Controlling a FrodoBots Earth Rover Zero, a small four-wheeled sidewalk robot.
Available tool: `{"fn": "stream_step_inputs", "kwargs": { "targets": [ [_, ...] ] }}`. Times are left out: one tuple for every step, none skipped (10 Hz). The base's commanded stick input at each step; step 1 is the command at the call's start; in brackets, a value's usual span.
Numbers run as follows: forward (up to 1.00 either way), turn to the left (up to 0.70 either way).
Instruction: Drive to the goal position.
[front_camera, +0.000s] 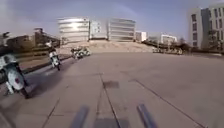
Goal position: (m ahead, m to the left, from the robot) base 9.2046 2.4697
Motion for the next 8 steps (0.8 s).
{"fn": "stream_step_inputs", "kwargs": {
  "targets": [
    [0.70, -0.14],
    [0.70, -0.14],
    [0.70, -0.14],
    [0.70, -0.14],
    [0.70, -0.14],
    [0.70, -0.14],
    [0.70, -0.14],
    [0.70, -0.14]
  ]
}}
